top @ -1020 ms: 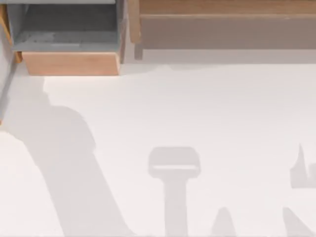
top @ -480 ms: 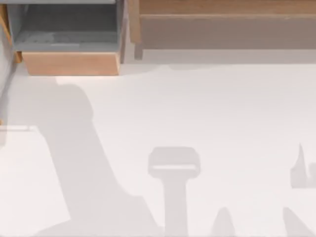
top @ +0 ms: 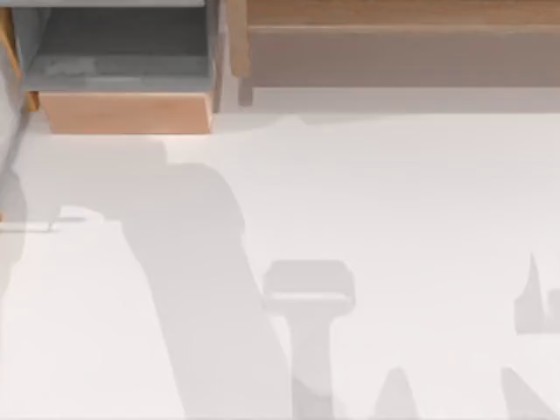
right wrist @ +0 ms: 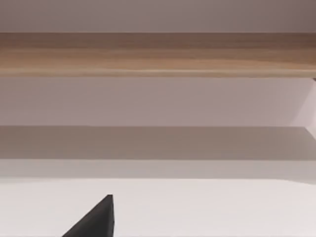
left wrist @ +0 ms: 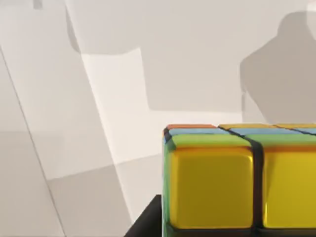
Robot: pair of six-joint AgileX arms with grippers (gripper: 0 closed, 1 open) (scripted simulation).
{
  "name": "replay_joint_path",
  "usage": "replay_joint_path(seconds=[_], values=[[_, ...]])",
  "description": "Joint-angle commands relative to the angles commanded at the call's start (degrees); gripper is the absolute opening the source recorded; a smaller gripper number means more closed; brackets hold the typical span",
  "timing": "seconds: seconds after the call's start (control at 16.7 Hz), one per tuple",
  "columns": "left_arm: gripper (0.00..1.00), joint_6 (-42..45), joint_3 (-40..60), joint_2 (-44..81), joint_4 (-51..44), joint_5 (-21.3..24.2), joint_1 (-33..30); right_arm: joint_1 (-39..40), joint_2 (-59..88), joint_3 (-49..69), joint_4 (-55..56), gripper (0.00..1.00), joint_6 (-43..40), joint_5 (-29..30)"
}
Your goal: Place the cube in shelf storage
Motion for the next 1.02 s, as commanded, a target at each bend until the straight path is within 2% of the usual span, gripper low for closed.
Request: replay_joint_path(seconds=[0.24, 0.48, 0.72, 1.02], values=[[0.0, 1.1, -7.2, -9.2, 1.1, -1.4, -9.7, 0.0, 0.0, 0.0, 0.0, 1.0, 0.0, 0.0], [0.0, 2.3, -16.4, -13.7, 7.0, -1.7, -24.1, 0.0, 0.0, 0.0, 0.0, 1.0, 0.0, 0.0], [0.0, 3.3, -24.3, -16.0, 18.5, -1.7, -39.1, 0.0, 0.0, 0.0, 0.0, 1.0, 0.0, 0.0], [0.0, 3.7, -31.5, -15.7, 39.6, -2.9, -55.8, 0.0, 0.0, 0.0, 0.0, 1.0, 0.0, 0.0]])
